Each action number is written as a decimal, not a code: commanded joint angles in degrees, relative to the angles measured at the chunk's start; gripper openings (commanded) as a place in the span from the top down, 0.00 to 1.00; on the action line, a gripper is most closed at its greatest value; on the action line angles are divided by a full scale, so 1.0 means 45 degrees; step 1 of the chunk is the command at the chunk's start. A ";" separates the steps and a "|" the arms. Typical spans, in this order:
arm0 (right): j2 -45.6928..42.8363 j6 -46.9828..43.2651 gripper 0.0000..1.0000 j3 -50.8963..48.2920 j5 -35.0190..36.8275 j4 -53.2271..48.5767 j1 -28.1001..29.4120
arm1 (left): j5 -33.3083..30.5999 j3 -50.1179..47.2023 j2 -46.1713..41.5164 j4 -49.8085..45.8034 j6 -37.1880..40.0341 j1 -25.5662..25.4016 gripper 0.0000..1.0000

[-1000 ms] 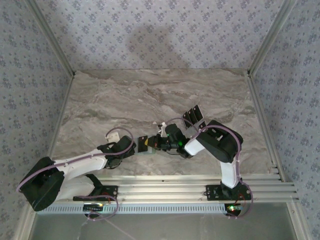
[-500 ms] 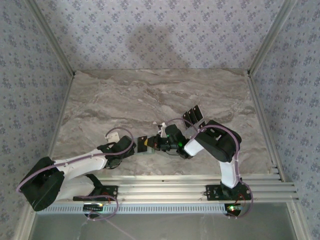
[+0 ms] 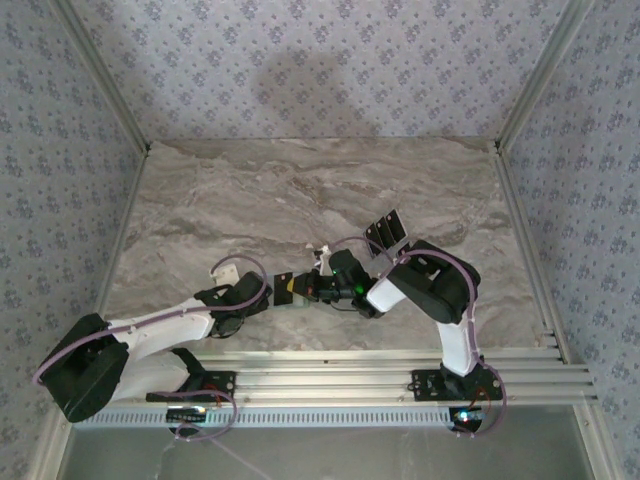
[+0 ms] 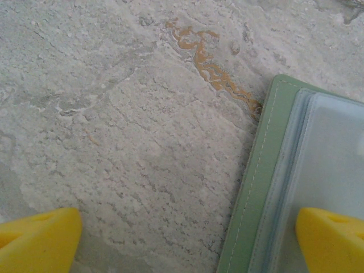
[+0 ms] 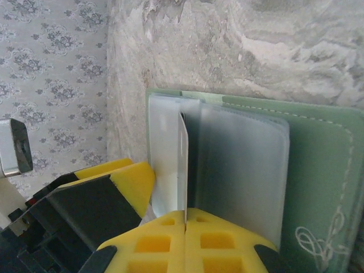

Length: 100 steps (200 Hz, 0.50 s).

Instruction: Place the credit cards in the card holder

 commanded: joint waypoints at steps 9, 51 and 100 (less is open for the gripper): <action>0.0482 0.0315 1.00 0.0138 -0.0102 0.0131 0.0039 | -0.0205 -0.0321 -0.0019 -0.0737 -0.0019 -0.0071 0.03; 0.0574 0.0485 1.00 0.0066 0.0113 0.0171 0.0023 | -0.0220 -0.0311 -0.0032 -0.0758 -0.0004 -0.0073 0.03; 0.0710 0.0772 1.00 0.0071 0.0298 0.0191 0.0089 | -0.0212 -0.0341 -0.0039 -0.0764 -0.0019 -0.0080 0.03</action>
